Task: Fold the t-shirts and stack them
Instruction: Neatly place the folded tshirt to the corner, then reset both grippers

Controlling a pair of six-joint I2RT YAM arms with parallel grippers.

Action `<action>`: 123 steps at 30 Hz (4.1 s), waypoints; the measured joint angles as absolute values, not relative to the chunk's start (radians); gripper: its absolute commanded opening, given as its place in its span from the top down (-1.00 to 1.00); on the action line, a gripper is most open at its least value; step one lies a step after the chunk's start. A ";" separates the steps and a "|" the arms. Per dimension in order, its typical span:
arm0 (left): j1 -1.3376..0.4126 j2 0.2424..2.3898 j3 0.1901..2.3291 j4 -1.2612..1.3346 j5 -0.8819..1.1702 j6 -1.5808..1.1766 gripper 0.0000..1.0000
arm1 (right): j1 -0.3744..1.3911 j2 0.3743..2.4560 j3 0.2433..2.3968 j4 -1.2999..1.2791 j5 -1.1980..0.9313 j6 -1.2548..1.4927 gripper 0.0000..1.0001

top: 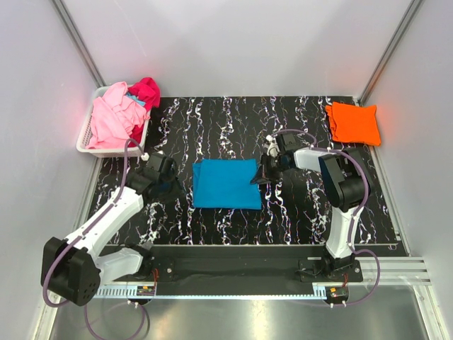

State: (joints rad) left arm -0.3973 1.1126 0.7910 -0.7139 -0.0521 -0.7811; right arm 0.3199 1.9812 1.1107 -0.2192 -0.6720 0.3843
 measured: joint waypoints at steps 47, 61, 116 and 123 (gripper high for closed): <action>-0.384 1.377 0.902 -0.678 0.068 -0.685 0.17 | -0.149 2.571 2.598 -0.760 0.505 -0.197 1.00; -0.384 1.512 0.903 -0.562 0.103 -0.678 0.21 | -0.241 2.571 2.600 -0.618 0.617 -0.187 1.00; -0.434 1.158 0.878 -0.549 -0.127 -0.546 -0.97 | 0.342 1.675 1.333 -0.535 0.068 0.280 -0.99; -0.442 1.155 0.965 -0.603 -0.206 -0.546 -0.98 | 0.459 1.445 1.127 -0.507 0.019 0.339 -0.99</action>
State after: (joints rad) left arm -0.4419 1.1553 0.9649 -0.6029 -0.2058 -0.5465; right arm 0.4591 1.4452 1.1275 -0.5068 0.0193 0.3386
